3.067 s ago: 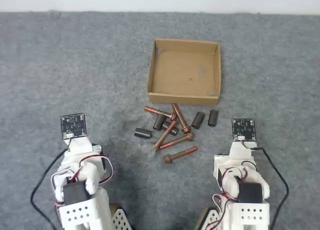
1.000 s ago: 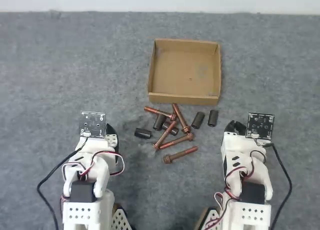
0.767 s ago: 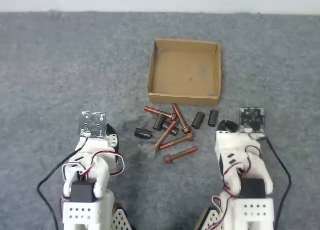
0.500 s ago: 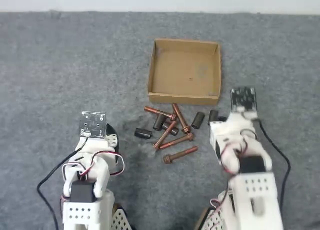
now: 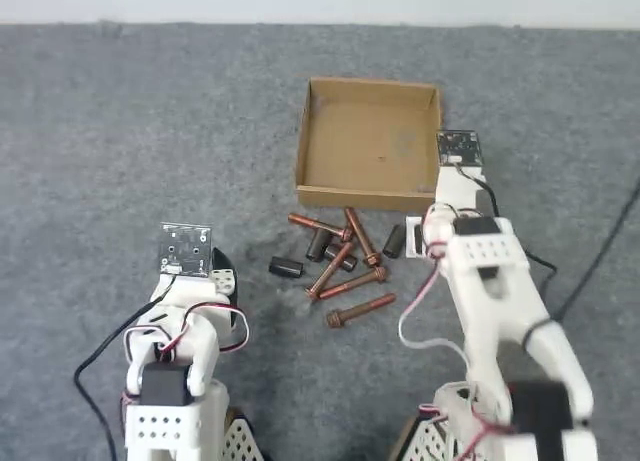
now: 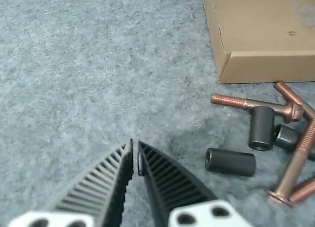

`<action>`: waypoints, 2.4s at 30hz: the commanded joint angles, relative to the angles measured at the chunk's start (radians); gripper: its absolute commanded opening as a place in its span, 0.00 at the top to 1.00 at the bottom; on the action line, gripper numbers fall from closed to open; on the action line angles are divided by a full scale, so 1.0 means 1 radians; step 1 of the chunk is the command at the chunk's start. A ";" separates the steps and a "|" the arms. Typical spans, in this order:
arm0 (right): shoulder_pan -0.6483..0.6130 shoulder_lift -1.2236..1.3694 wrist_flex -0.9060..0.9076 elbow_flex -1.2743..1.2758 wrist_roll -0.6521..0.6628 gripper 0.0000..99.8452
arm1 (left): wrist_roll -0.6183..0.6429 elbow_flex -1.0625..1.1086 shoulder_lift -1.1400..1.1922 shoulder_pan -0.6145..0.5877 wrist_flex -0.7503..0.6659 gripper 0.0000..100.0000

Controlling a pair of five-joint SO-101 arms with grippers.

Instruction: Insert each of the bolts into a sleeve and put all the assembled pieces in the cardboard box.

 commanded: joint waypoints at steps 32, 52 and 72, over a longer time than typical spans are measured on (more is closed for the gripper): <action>0.145 0.110 0.142 -0.175 0.115 0.99 | -0.005 -0.010 -0.020 -0.002 -0.018 0.99; 0.320 -0.082 0.031 0.098 0.230 0.99 | 0.000 -0.249 0.089 0.075 -0.074 0.99; 0.326 -0.082 0.008 0.100 0.232 0.99 | -0.100 -0.607 1.022 0.643 -0.023 0.85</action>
